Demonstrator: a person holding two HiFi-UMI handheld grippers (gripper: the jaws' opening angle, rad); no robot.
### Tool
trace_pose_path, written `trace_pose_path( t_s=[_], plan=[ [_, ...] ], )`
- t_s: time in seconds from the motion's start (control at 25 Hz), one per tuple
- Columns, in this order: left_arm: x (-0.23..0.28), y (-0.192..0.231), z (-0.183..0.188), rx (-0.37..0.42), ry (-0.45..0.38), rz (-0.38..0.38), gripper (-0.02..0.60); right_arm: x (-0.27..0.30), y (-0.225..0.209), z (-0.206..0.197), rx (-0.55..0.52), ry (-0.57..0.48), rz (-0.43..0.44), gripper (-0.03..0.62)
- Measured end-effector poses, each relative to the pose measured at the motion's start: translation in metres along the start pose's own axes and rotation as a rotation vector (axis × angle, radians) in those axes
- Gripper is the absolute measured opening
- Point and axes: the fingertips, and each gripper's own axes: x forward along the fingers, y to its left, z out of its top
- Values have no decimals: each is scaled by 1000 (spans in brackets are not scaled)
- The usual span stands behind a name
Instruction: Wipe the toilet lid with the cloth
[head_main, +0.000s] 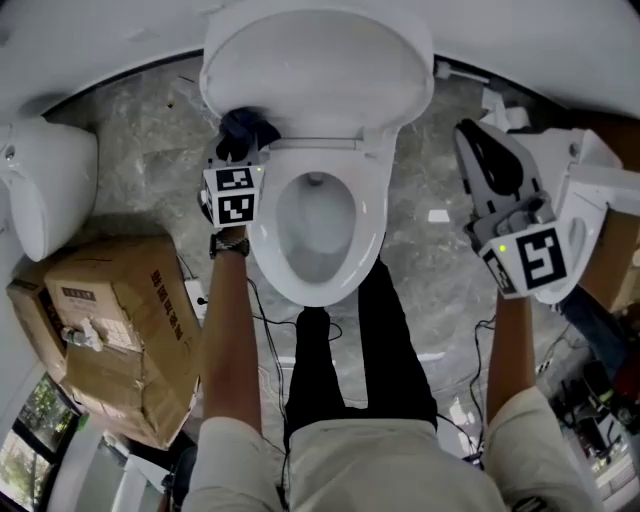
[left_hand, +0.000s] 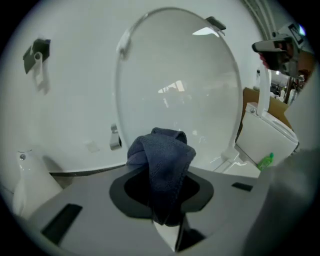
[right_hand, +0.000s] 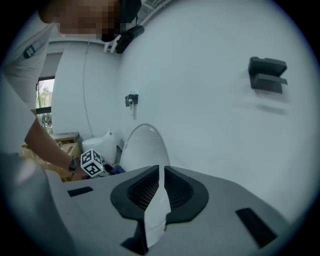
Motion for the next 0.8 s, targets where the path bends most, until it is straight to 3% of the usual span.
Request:
trace_pose_path(
  t_s=[0.12, 0.24, 0.36, 0.56, 0.8],
  plan=[
    [-50, -6, 36, -34, -119, -55, 86, 12, 5, 32, -100, -6, 37, 39],
    [-108, -26, 74, -13, -238, -121, 87, 28, 12, 46, -165, 45, 98, 169],
    [-163, -38, 99, -7, -314, -146, 87, 44, 11, 57, -192, 65, 124, 193],
    [-232, -55, 110, 6, -387, -183, 87, 84, 8, 61, -289, 121, 182, 193],
    [-286, -51, 108, -102, -402, -158, 87, 107, 5, 42, -362, 243, 203, 192]
  ],
)
